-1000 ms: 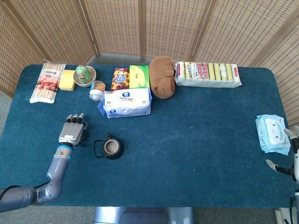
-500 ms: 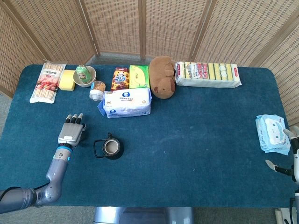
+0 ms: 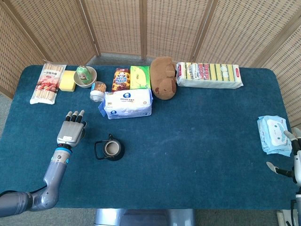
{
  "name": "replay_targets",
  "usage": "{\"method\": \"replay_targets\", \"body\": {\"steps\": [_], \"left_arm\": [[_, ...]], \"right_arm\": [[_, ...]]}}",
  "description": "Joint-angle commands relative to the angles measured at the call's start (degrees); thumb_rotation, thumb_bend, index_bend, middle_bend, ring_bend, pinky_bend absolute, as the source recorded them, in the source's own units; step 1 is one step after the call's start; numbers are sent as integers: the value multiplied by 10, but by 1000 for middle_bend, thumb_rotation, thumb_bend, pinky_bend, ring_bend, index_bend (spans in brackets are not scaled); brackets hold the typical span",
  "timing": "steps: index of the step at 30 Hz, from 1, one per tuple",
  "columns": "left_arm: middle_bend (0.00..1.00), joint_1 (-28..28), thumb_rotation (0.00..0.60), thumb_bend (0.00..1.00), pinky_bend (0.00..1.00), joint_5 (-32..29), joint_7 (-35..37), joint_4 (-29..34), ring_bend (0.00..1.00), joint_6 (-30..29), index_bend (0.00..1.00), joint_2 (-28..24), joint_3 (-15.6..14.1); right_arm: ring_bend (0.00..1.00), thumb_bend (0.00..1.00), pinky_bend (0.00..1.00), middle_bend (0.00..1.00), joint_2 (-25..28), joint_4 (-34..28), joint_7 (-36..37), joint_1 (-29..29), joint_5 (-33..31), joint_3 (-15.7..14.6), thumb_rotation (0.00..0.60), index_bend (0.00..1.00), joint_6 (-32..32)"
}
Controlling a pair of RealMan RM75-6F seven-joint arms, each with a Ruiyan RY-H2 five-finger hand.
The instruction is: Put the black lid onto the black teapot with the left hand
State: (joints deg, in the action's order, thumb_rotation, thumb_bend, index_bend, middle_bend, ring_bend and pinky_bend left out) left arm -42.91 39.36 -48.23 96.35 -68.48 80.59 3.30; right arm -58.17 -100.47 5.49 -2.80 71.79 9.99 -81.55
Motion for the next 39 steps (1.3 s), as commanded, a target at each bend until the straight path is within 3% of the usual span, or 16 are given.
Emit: {"method": "replay_targets", "body": {"steps": [1,9,15,19,26,39], "left_arm": [[0,-2,600,263,47,21,-2,21,0,-9,408,-18,3],[0,-28,600,263,48,67,-21,76,0,-17,407,-50,31],[0,-67,600,263,47,27,-71,125,0,-14,408,-51,64],[0,-92,600,263,47,0,-106,147,0,-13,408,-38,70],[0,-127,600,262,47,-29,-162,179,0,-25,407,-13,65],[0,-133,600,261,48,-29,-179,188,0,-41,407,27,14]], "right_arm": [[0,62,0,7,-1,1,-1,-1,-2,0,600,129,2],[0,61,0,7,-6,7,-10,-5,-10,1,600,129,8],[0,61,0,7,-9,10,-15,-6,-17,3,600,129,10],[0,62,0,7,-9,12,-13,-7,-20,3,600,129,13],[0,62,0,7,-7,12,-8,-7,-21,5,600,129,14],[0,61,0,7,-5,11,-8,-5,-24,7,600,129,8]]}}
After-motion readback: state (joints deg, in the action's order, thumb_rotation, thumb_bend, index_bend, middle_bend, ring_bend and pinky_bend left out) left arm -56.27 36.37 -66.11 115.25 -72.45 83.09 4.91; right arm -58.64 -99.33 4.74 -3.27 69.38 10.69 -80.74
